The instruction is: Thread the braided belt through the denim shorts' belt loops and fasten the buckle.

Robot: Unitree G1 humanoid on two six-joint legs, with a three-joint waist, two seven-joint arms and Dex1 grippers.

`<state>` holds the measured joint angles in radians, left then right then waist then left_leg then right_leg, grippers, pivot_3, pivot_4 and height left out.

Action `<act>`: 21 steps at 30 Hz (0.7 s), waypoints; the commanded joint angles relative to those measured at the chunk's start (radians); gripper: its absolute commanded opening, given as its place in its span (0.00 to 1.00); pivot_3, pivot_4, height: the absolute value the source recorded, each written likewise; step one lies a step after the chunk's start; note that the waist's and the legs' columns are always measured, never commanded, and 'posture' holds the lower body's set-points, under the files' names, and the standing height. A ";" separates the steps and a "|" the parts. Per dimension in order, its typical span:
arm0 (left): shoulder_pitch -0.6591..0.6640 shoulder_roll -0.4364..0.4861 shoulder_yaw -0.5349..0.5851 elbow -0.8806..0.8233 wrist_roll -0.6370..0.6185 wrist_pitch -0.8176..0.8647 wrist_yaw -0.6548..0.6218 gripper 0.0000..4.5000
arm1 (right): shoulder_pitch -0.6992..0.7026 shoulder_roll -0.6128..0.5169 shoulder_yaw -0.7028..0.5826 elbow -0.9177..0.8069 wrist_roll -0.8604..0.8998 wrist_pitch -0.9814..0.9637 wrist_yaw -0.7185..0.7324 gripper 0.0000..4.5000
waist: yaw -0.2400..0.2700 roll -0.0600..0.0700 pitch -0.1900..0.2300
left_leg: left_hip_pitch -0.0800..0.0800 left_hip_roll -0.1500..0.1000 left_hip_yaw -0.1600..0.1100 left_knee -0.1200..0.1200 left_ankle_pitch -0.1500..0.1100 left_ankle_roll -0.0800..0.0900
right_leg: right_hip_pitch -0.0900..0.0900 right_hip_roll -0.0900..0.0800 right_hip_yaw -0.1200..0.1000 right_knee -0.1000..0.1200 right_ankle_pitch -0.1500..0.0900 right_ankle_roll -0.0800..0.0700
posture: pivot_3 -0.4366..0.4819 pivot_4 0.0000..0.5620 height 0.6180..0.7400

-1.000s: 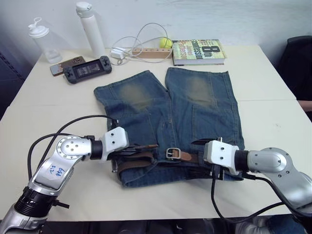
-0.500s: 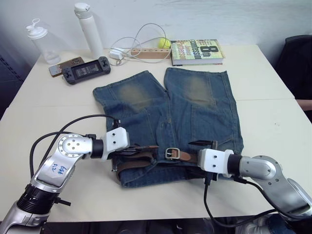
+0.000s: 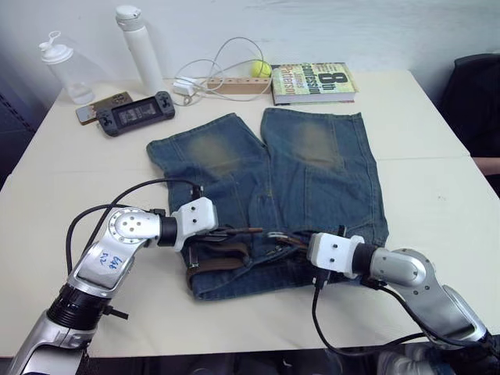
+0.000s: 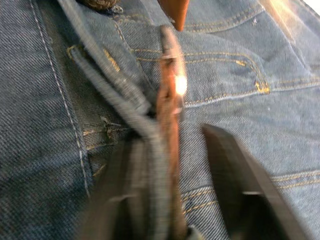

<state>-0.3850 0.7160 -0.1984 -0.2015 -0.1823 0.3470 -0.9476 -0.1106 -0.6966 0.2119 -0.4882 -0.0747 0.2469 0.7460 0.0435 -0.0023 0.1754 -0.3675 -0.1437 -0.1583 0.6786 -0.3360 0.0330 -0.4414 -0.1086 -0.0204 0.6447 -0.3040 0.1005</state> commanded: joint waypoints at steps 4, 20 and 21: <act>-0.024 -0.013 0.024 -0.007 0.009 0.093 0.047 0.00 | 0.000 0.206 -0.142 -0.050 0.140 0.240 -0.160 0.01 | -0.003 -0.001 -0.001 | 0.000 0.000 0.002 0.000 0.000 0.000 | -0.002 0.000 0.002 0.002 0.000 0.000 | 0.48 0.27 1.00; -0.081 -0.244 -0.007 -0.173 -0.029 0.382 0.255 0.00 | 0.000 0.252 -0.128 -0.127 0.210 0.375 -0.198 0.01 | -0.018 -0.001 -0.001 | 0.000 0.001 0.003 0.001 0.000 0.000 | -0.003 0.002 0.005 0.003 0.000 0.000 | 0.48 0.27 1.00; -0.079 -0.248 -0.012 -0.178 -0.027 0.387 0.260 0.00 | 0.000 0.251 -0.123 -0.127 0.206 0.372 -0.199 0.01 | -0.018 -0.001 -0.001 | 0.000 0.001 0.004 0.001 0.000 0.000 | -0.003 0.002 0.005 0.003 0.000 0.000 | 0.48 0.27 1.00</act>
<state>-0.4603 0.4765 -0.2044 -0.3276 -0.2062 0.7282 -0.6996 -0.1080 -0.4394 0.0867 -0.5703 0.1279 0.6333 0.5602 0.0258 -0.0036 0.1746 -0.3679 -0.1431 -0.1548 0.6793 -0.3362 0.0334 -0.4443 -0.1066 -0.0153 0.6474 -0.3036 0.1009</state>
